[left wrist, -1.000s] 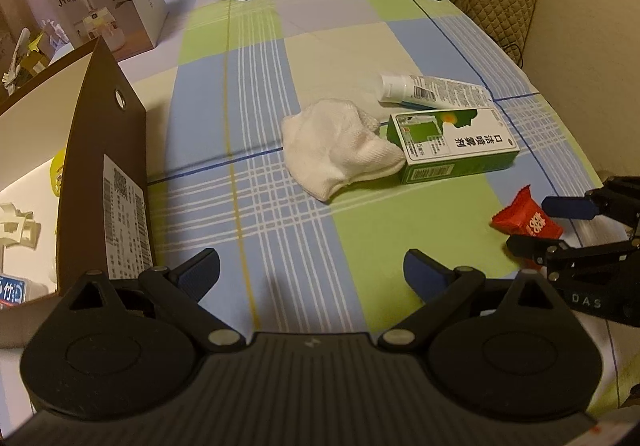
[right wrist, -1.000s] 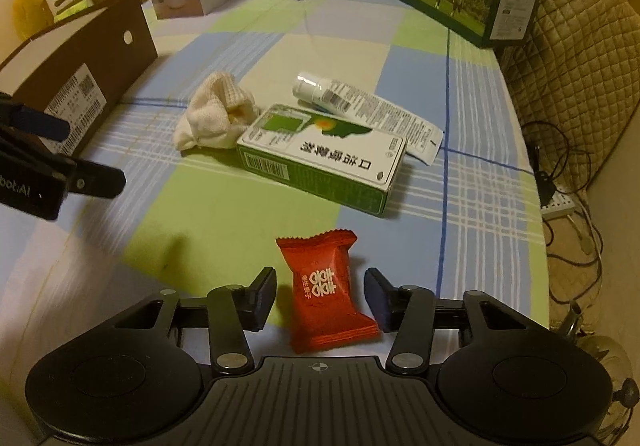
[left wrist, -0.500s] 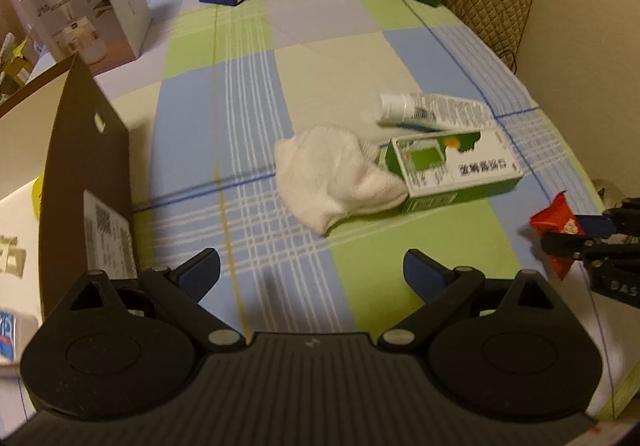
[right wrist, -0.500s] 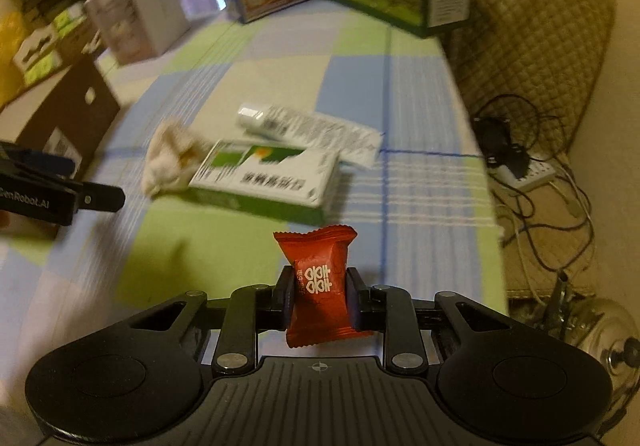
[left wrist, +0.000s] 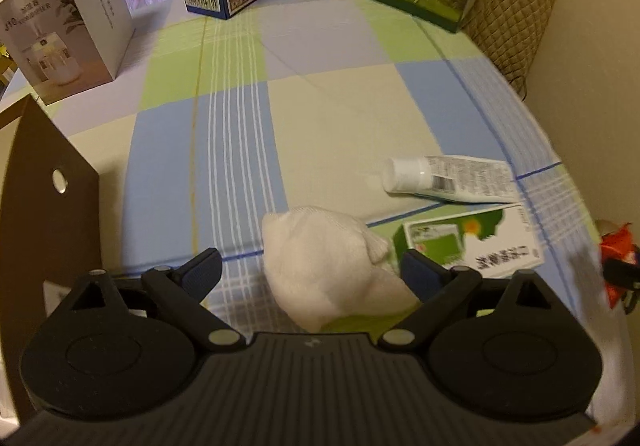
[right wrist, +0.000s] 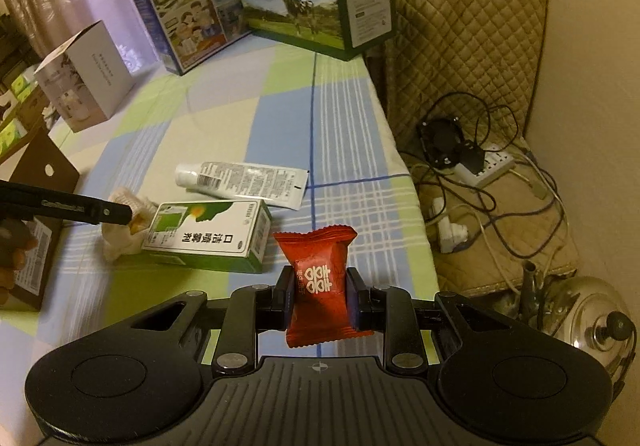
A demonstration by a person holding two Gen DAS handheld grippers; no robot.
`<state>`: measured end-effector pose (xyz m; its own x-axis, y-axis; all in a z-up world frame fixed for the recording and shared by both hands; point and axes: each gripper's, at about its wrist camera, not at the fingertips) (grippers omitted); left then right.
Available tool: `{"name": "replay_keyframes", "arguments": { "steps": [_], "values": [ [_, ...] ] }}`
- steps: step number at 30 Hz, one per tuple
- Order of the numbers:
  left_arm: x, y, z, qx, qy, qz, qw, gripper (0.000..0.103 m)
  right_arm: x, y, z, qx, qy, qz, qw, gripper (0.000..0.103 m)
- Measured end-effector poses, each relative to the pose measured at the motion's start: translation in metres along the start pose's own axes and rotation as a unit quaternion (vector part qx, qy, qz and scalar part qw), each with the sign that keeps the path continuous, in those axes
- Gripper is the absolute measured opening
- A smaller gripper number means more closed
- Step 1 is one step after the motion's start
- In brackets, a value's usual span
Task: Organize objects
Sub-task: 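Grasp the red candy packet with the right gripper while the left gripper grasps the white towel, then carry the white towel and red candy packet over the brown box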
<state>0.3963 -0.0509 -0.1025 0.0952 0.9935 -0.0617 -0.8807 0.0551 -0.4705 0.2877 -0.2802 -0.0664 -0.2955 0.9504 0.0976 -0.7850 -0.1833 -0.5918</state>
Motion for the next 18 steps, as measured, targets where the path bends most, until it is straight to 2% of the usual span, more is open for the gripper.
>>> {"name": "replay_keyframes", "arguments": {
  "steps": [9, 13, 14, 18],
  "values": [
    [0.002, 0.003, -0.034, 0.034, 0.01, 0.01, 0.9993, 0.088, -0.006, 0.004, -0.004, 0.007, 0.005, -0.012, 1.0, 0.023],
    [0.001, 0.006, -0.036, 0.033, 0.025, 0.01, 0.9991, 0.072, -0.009, 0.005, -0.004, 0.007, 0.01, -0.018, 1.0, 0.023],
    [0.0, 0.007, -0.035, 0.029, 0.027, 0.005, 0.9992, 0.065, -0.01, 0.005, -0.003, 0.007, 0.01, -0.019, 1.0, 0.023],
    [-0.002, 0.012, -0.027, 0.016, 0.027, -0.009, 0.9995, 0.055, -0.012, 0.006, 0.0, 0.003, 0.011, -0.021, 1.0, 0.023]
  ]
}}
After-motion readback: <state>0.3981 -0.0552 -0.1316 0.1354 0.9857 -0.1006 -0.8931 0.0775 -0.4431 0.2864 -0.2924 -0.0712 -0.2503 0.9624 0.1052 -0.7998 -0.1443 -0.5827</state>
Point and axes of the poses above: each gripper's, at about its wrist camera, not at the fingertips, and z roughly against the way its jaws point, x to its left, y to its underside, and after that the axes turned 8 degrees about z, right-handed
